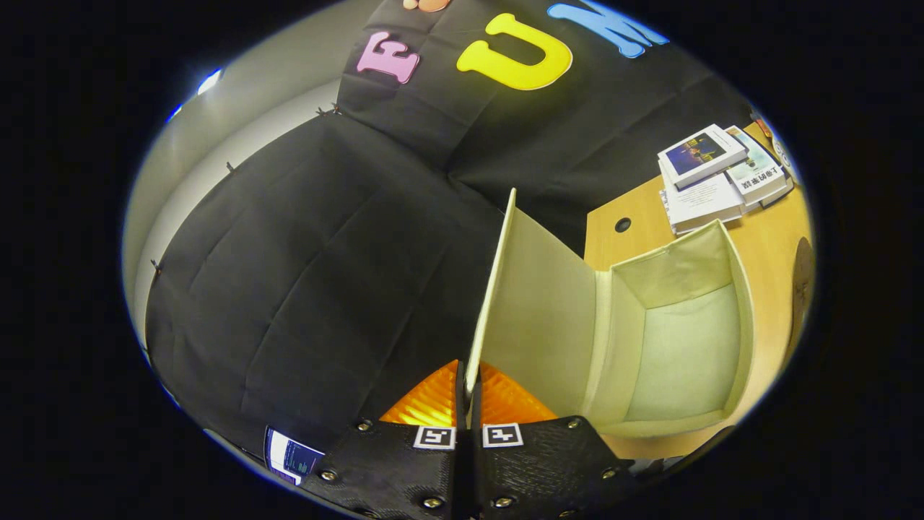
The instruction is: Open the storage box then place both shoes into the box .Put the left shoe in first, then the right shoe, with the right side of both shoes facing outward in a uniform manner.
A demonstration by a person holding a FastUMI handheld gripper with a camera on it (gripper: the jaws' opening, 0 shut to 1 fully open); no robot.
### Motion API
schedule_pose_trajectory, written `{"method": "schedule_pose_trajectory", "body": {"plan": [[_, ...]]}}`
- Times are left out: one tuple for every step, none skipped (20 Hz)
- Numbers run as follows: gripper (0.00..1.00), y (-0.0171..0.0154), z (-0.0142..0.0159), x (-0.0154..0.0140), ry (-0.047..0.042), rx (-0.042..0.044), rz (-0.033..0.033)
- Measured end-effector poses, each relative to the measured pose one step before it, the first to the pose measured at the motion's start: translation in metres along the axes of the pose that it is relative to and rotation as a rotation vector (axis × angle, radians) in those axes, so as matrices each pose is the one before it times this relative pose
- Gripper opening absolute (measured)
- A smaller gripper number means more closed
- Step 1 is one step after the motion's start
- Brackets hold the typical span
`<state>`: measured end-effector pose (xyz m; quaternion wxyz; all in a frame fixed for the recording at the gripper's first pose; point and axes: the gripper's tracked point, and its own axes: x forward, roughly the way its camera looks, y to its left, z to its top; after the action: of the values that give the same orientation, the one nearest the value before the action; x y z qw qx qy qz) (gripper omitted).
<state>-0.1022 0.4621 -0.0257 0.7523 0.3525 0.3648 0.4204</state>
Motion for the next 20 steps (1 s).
{"method": "schedule_pose_trajectory", "body": {"plan": [[0.0,0.00145,-0.00211,0.00598,0.0032,0.00068,-0.00085],[0.0,0.00413,-0.00313,0.00604,0.00274,-0.00056,0.00037],[0.0,0.00216,-0.00094,0.00513,0.00007,0.00023,-0.00144],[0.0,0.00378,-0.00253,0.00534,0.00174,-0.00076,0.00201],[0.01,0.00092,-0.00152,0.00405,-0.00095,-0.00229,-0.00019],[0.01,0.00186,-0.00298,0.00731,0.0031,-0.00385,-0.00251],[0.01,0.00077,-0.00254,0.00426,0.00426,-0.00158,-0.00152],[0.01,0.0001,-0.00373,0.00311,0.00736,-0.00211,-0.00275],[0.01,0.00302,-0.00214,0.00211,0.00862,0.0006,0.01629],[0.05,0.00039,-0.00381,0.00612,0.00736,-0.00834,0.00221],[0.09,0.00399,-0.001,0.00016,0.00317,-0.00311,0.02268],[0.28,0.004,-0.00158,0.00113,0.00053,-0.00707,0.01163],[0.47,0.00001,0.00377,-0.00195,-0.0061,-0.01569,0.00176],[0.54,-0.00103,0.00133,-0.0021,-0.00557,-0.01999,-0.00276],[0.68,-0.00287,0.00328,-0.00405,-0.00581,-0.02331,-0.00866],[0.83,-0.00389,0.00202,-0.00464,-0.00728,-0.02647,-0.01042],[0.97,-0.00501,0.00271,-0.00249,-0.00911,-0.02898,-0.01629],[0.97,-0.00748,0.00486,-0.00448,-0.00898,-0.03024,-0.02099],[0.97,-0.00755,0.0049,-0.00504,-0.0094,-0.02917,-0.0191],[0.97,-0.00588,0.00419,-0.00465,-0.00987,-0.02817,-0.01858]]}}
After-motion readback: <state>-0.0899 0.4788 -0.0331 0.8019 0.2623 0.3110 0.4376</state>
